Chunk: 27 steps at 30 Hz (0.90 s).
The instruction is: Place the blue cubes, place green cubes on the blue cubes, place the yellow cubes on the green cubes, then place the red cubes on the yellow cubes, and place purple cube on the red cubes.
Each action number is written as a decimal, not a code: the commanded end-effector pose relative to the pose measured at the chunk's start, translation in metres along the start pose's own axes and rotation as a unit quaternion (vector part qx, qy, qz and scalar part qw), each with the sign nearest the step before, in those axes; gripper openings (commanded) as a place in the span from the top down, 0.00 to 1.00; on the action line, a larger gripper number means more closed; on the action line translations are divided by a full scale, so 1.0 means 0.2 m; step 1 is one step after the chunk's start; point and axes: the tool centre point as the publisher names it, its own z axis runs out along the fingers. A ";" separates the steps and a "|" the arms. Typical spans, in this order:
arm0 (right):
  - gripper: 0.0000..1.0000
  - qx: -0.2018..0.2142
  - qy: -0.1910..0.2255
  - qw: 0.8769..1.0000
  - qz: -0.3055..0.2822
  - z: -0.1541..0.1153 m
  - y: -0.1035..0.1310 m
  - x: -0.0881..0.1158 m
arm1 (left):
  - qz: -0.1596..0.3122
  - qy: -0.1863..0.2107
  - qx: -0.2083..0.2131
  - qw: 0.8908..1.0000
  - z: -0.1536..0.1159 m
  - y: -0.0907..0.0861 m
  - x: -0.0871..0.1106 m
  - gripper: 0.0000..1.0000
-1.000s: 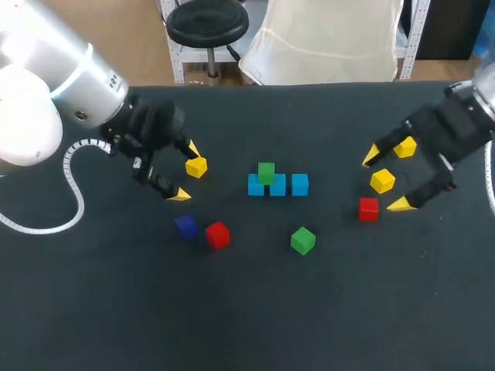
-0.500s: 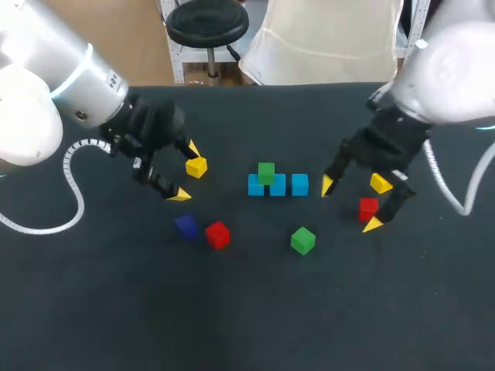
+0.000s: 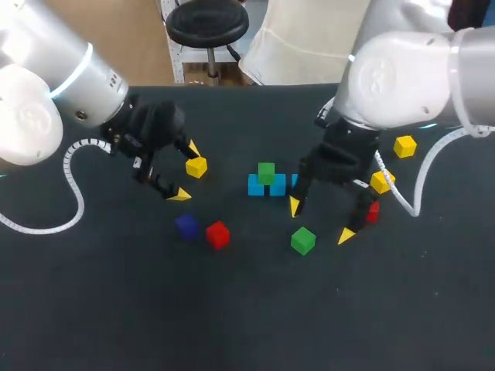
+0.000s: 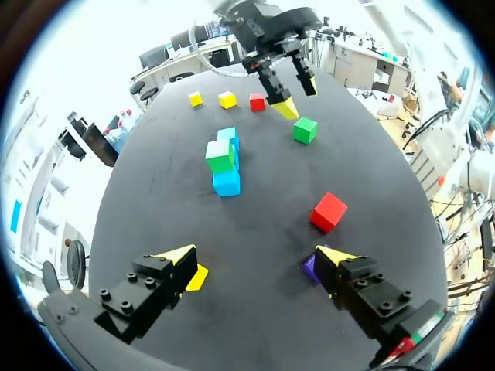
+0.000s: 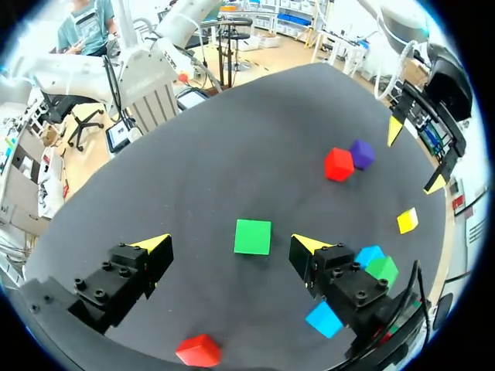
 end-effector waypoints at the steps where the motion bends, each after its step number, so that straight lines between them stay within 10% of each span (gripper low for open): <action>1: 0.00 -0.004 -0.003 1.000 0.007 0.03 -0.02 0.01 | 0.001 -0.001 -0.001 1.000 0.00 0.00 0.01 0.00; 27: 0.01 0.042 -0.017 0.998 0.040 0.14 -0.05 0.03 | 0.001 -0.001 -0.001 1.000 0.00 0.00 0.01 0.00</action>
